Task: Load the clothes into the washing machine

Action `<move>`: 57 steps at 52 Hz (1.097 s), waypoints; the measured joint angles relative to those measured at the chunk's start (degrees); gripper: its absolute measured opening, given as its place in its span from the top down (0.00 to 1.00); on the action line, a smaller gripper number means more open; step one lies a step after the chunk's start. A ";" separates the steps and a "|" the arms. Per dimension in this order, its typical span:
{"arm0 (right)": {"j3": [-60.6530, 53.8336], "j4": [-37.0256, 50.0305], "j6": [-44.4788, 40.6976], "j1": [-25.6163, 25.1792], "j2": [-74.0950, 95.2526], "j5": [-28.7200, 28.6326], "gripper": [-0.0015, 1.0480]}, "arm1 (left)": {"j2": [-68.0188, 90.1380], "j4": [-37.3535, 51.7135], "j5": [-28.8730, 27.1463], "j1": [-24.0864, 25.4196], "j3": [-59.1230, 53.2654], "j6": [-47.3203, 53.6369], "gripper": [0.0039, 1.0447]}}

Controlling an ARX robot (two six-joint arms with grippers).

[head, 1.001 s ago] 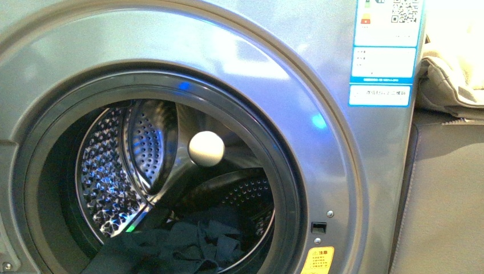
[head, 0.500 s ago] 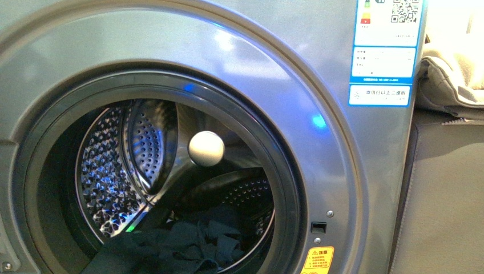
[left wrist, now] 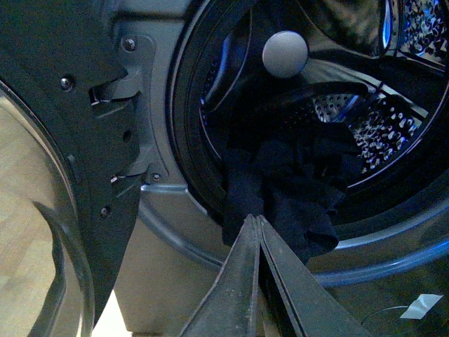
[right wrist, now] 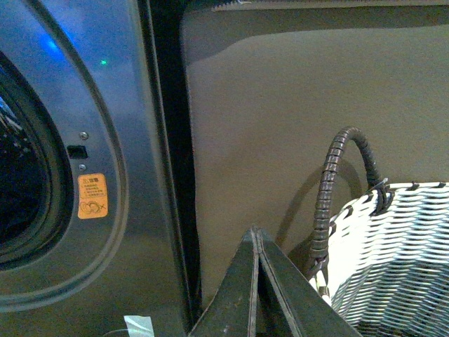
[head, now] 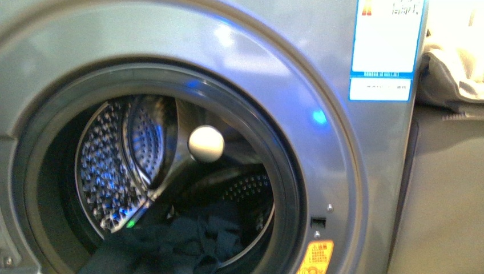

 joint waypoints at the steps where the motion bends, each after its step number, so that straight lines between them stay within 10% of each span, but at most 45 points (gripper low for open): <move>1: 0.00 0.00 0.00 0.00 0.00 0.02 0.98 | -0.02 0.00 0.00 0.00 0.00 0.00 0.97; 27: 0.00 0.00 0.00 0.00 0.00 0.00 0.98 | -0.07 -0.02 0.00 0.00 0.00 0.00 0.97; 31: 0.00 0.00 -0.02 0.00 0.00 0.00 0.97 | -0.07 -0.02 0.00 0.00 0.00 -0.04 0.85; 52: 0.00 0.00 -0.02 0.00 0.00 0.00 0.17 | -0.07 -0.02 -0.02 0.00 0.00 0.00 0.04; 57: 0.00 0.00 0.04 0.00 0.00 0.00 0.07 | -0.07 -0.02 -0.02 0.00 0.00 -0.02 0.06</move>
